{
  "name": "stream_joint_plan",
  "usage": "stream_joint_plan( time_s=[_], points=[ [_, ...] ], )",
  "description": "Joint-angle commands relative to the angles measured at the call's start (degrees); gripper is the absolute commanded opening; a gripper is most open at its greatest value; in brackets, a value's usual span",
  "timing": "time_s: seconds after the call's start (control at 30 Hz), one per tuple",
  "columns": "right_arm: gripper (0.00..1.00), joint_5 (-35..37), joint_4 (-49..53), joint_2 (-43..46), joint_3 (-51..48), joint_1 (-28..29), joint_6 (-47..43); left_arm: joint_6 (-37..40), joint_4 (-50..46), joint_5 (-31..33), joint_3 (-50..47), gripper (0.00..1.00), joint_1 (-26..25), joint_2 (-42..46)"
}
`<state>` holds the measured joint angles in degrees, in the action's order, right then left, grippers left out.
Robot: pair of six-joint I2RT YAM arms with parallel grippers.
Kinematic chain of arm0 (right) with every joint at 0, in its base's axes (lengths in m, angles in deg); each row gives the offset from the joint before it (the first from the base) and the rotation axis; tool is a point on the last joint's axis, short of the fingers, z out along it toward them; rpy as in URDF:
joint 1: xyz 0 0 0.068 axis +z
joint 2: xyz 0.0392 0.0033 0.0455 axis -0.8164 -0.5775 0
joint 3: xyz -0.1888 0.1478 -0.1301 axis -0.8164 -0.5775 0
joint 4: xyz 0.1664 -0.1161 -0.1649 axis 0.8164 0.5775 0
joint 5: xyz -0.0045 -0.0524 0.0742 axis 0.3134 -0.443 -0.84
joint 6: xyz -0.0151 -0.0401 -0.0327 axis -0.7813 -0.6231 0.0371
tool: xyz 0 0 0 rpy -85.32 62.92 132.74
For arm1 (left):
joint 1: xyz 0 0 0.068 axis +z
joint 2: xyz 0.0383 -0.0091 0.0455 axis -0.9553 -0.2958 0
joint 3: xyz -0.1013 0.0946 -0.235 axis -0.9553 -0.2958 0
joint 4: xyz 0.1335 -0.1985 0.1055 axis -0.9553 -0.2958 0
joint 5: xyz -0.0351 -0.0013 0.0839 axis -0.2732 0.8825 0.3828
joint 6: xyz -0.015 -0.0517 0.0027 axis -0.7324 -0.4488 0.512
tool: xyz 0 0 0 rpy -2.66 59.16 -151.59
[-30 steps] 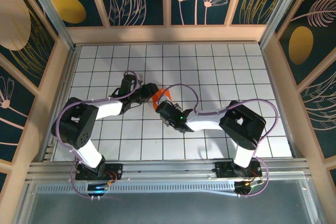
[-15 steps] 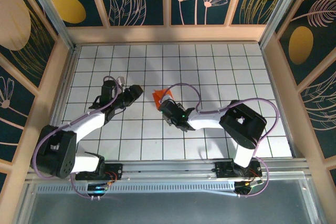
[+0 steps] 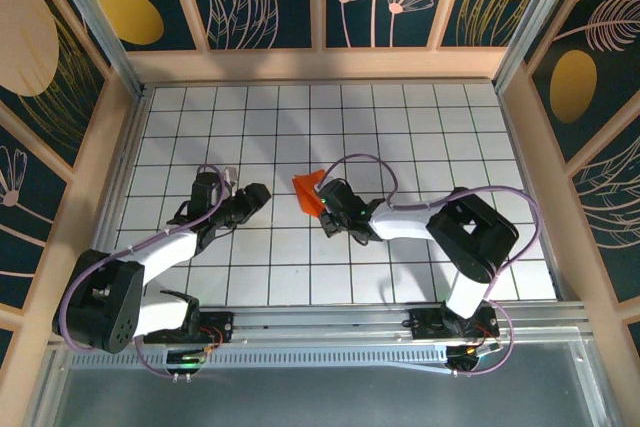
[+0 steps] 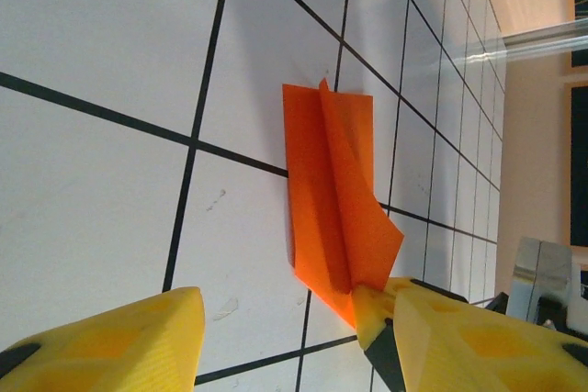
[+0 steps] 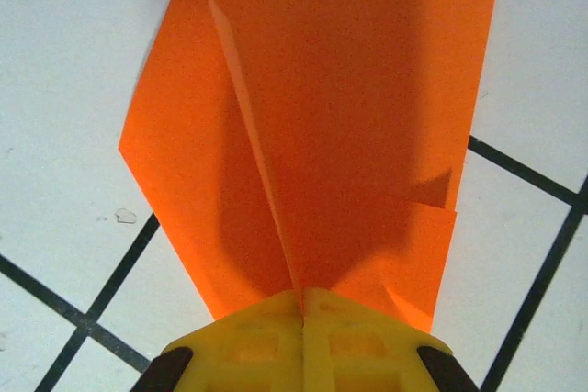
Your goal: Fold a paper plane with a square sheet of paper (fold left side to right side)
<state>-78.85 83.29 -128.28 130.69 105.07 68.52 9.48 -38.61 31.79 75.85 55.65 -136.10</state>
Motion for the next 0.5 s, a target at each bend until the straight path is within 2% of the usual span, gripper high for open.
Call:
stream_joint_plan(
  time_s=[0.0, 0.27, 0.47],
  points=[
    [0.00, -9.12, -2.28, 2.38, -1.30, -2.37, 2.93, -0.54, 3.04, -2.29, -0.18, 0.56, -0.15, -1.53],
    [0.00, -23.33, -5.60, 2.60, -2.74, -8.41, 6.89, -1.90, 6.52, -2.84, 1.01, 0.56, -3.19, -5.85],
    [0.00, -31.01, -9.56, 1.93, -4.25, -11.65, 9.59, -2.77, 8.84, -3.04, 3.14, 0.56, -6.37, -10.52]
  ],
)
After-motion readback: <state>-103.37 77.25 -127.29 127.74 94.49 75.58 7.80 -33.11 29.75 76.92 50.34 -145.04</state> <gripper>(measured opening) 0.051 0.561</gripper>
